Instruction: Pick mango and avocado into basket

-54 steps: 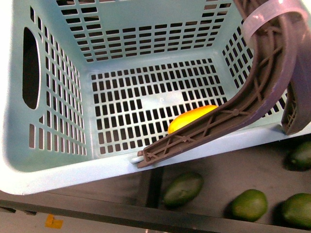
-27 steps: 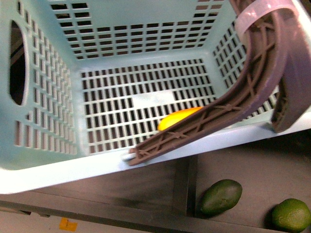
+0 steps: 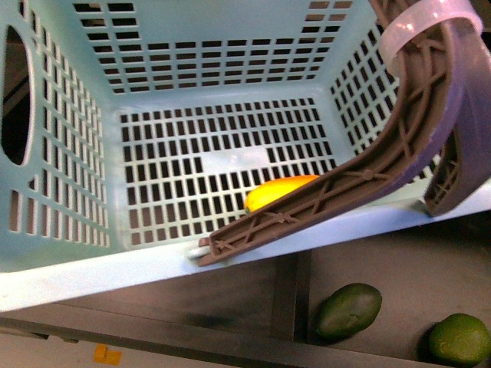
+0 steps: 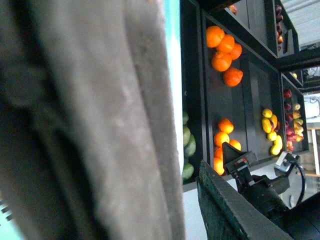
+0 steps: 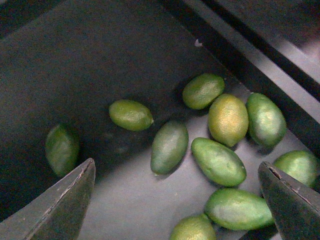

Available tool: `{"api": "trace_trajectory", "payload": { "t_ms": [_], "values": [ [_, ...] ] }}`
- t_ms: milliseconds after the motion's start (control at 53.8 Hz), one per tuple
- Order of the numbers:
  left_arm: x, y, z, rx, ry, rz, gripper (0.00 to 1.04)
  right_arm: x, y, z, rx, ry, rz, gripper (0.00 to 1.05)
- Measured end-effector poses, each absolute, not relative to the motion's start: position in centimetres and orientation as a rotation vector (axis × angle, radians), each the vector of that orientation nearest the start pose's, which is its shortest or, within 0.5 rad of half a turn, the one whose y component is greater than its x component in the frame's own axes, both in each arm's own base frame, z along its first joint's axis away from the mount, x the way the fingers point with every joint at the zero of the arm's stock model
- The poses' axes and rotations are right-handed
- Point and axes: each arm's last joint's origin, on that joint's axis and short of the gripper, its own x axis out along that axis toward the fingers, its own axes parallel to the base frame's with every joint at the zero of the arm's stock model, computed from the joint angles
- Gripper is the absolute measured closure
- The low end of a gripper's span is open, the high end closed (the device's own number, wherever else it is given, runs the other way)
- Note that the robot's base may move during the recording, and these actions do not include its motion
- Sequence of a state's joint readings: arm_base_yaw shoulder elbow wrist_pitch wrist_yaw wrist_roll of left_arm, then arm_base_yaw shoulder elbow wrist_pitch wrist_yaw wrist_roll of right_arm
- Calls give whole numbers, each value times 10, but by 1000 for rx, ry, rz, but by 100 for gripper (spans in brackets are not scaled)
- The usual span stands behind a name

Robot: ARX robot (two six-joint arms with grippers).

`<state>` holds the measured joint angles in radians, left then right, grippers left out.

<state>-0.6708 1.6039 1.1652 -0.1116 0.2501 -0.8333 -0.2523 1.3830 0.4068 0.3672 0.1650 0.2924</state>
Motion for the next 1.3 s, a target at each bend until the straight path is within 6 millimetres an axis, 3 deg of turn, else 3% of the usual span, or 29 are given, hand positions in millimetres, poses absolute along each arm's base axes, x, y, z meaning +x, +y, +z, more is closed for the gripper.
{"api": "trace_trajectory", "payload": {
  "t_ms": [130,260,447,651,949,1302],
  "values": [
    [277,-227,267,-628,879,-594,77,269,-68,103,280,603,-407,9],
    [276,-227,268,-631,885,-603,77,313,-57,65,263,686,-316,9],
    [276,-227,268,-633,891,-613,77,359,-39,33,245,752,-246,9],
    [276,-228,268,-632,891,-614,77,396,-17,14,241,772,-186,9],
    [276,-227,267,-630,883,-600,77,430,10,2,233,783,-112,9],
    [276,-228,268,-632,890,-613,77,431,24,-32,251,861,-102,9]
  ]
}}
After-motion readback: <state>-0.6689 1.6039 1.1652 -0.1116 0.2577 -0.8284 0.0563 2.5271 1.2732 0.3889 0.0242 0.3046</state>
